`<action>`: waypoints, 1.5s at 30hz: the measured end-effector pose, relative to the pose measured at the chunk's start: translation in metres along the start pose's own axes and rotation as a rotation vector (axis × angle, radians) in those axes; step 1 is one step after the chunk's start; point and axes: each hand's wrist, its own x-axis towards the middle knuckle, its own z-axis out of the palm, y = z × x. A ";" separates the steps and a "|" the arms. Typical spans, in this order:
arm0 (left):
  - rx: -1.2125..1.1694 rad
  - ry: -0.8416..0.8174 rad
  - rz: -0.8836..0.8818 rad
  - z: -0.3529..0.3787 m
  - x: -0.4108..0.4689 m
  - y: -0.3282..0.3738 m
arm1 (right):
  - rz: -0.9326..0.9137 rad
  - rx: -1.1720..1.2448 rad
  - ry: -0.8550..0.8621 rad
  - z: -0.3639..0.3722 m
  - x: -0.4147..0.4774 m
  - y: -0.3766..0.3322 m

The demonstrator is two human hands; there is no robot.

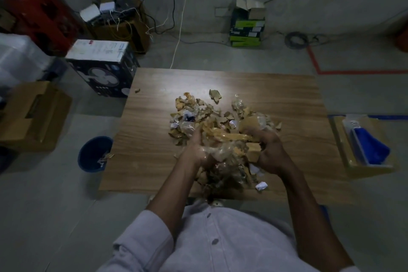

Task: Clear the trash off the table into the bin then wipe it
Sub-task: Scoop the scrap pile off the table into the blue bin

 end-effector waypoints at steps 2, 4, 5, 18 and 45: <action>-0.083 -0.045 0.048 0.001 0.010 0.010 | 0.012 -0.047 -0.037 0.004 -0.004 0.006; -0.047 0.025 0.130 0.010 -0.013 0.007 | 0.048 -0.038 -0.106 0.006 -0.010 0.013; -0.001 0.072 0.209 0.012 -0.021 0.007 | 0.070 -0.030 -0.129 0.006 -0.014 0.016; -0.087 0.632 0.736 -0.001 0.001 0.041 | 0.228 0.102 0.216 -0.032 -0.029 0.016; 0.636 -0.301 0.396 0.051 -0.049 -0.017 | 0.259 0.187 0.317 0.026 -0.005 0.010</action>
